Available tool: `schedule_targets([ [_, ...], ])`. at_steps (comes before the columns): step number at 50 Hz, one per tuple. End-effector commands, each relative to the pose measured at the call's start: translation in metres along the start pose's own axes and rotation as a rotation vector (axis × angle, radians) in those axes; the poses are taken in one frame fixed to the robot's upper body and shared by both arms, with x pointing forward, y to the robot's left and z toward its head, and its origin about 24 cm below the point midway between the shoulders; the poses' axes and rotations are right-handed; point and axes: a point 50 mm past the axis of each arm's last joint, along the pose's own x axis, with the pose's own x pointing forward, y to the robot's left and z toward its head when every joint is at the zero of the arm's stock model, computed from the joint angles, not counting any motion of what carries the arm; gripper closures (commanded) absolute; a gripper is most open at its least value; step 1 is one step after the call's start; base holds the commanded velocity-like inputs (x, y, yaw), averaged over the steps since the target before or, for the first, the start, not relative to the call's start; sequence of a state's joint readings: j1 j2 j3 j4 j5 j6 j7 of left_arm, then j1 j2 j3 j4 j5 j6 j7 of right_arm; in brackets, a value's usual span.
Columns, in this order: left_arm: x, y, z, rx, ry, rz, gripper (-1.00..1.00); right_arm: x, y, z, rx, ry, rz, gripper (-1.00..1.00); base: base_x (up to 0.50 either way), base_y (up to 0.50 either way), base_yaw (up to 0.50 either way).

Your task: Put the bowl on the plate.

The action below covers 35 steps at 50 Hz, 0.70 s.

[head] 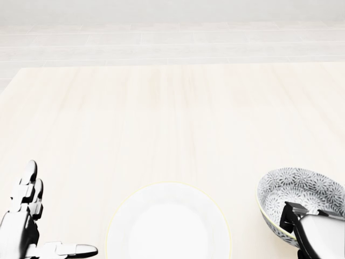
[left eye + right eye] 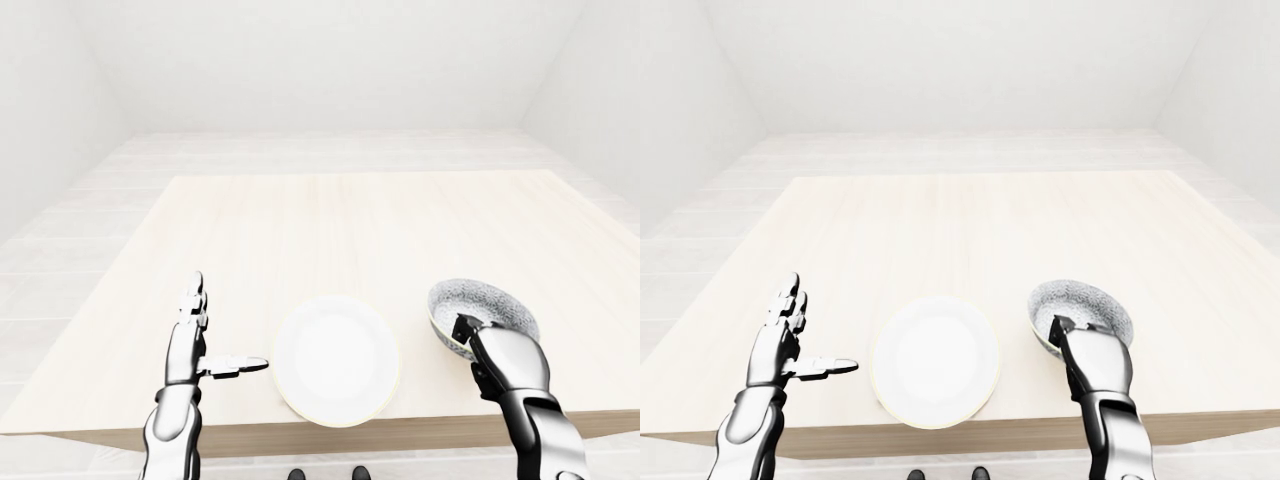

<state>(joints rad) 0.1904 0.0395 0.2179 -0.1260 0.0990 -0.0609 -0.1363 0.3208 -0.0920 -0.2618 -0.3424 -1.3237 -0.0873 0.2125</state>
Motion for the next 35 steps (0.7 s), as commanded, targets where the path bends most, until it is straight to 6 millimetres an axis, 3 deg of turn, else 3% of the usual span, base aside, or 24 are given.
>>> schedule_targets([
  [1,0.001,-0.001,-0.001,0.003,0.001,-0.004,-1.00,0.000,-0.011,0.007,-0.021,-0.020,-0.096,0.81,0.00,0.00,0.00],
  [27,0.003,-0.001,0.000,-0.001,-0.004,-0.002,-1.00,0.005,-0.018,0.088,-0.031,-0.304,-0.099,0.83,0.00,0.00,0.00],
  [35,0.003,-0.001,-0.001,0.003,-0.004,-0.002,-1.00,-0.002,-0.008,0.104,-0.024,-0.375,-0.086,0.83,0.00,0.00,0.00],
])
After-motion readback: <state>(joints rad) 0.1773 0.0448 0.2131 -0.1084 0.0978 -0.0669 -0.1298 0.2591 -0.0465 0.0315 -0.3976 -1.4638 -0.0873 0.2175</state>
